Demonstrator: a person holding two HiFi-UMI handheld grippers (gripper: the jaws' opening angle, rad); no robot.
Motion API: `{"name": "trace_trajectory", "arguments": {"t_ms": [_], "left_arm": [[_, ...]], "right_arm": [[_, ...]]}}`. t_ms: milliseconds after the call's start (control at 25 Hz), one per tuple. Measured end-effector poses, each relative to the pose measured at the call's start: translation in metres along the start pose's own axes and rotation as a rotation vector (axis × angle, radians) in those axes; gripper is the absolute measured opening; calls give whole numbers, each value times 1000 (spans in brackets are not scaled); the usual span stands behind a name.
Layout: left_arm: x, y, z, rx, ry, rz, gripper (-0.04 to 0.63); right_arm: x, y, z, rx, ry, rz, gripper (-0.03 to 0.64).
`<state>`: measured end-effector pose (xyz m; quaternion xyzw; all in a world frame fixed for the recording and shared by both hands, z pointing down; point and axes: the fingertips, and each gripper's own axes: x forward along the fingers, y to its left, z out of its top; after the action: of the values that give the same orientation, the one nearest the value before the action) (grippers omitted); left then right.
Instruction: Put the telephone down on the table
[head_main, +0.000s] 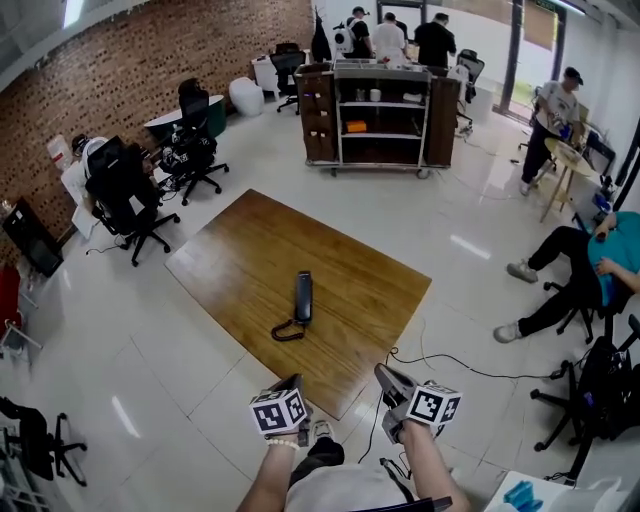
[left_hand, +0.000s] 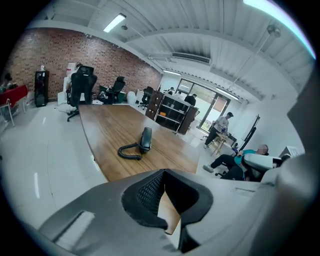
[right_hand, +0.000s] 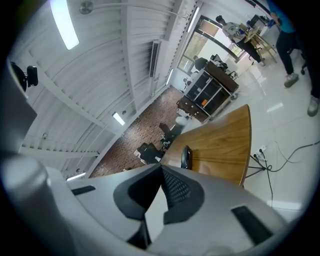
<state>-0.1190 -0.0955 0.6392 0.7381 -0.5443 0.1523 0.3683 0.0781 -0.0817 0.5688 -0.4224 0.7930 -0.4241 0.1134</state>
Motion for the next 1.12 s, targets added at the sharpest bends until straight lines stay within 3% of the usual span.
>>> {"name": "trace_trajectory", "arguments": {"t_ms": [520,880,1120], "left_arm": [[-91,-13,-46,22,-45,73,0],[-114,-4,-56,10,-57,23,0],[-138,7,-62,7,-62,-31,0]], "right_arm": [[-46,27,-67,12,76,84,12],[-47,64,-63,-52,14,97,12],[-57,88,-89,-92,-17,41,12]]}}
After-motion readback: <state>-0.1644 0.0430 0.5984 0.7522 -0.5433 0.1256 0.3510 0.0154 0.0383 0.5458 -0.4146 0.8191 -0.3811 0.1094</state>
